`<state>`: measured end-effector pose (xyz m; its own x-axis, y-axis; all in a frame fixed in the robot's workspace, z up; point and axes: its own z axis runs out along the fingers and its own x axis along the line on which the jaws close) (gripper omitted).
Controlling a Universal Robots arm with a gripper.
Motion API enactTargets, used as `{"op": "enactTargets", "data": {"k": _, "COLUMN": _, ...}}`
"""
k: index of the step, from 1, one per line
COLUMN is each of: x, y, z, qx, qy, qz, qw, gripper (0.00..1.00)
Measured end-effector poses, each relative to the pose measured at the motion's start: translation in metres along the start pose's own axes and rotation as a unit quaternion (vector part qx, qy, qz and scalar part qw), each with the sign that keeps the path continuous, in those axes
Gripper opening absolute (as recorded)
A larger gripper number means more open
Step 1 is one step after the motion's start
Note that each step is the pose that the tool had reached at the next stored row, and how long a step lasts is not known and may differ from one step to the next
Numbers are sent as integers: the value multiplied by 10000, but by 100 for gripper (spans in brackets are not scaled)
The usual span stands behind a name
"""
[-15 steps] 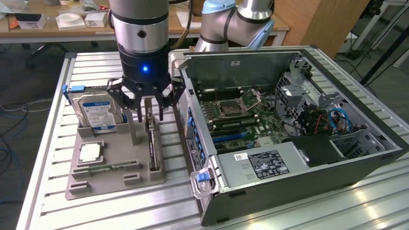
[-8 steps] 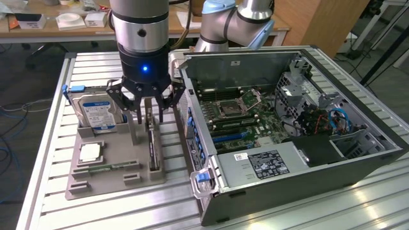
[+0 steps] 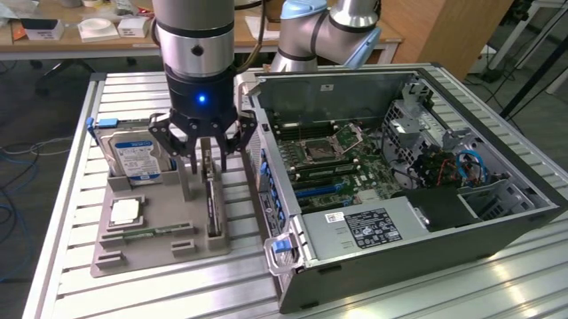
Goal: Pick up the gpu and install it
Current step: 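Pick up the gpu and move the gpu toward the slot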
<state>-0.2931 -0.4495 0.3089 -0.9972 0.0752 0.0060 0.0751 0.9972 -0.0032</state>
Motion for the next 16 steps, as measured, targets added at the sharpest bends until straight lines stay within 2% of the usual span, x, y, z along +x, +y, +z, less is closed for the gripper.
{"op": "enactTargets", "data": {"k": 16, "x": 0, "y": 0, "z": 166, "qx": 0, "qy": 0, "qz": 1, "qw": 10000, "gripper": 49}}
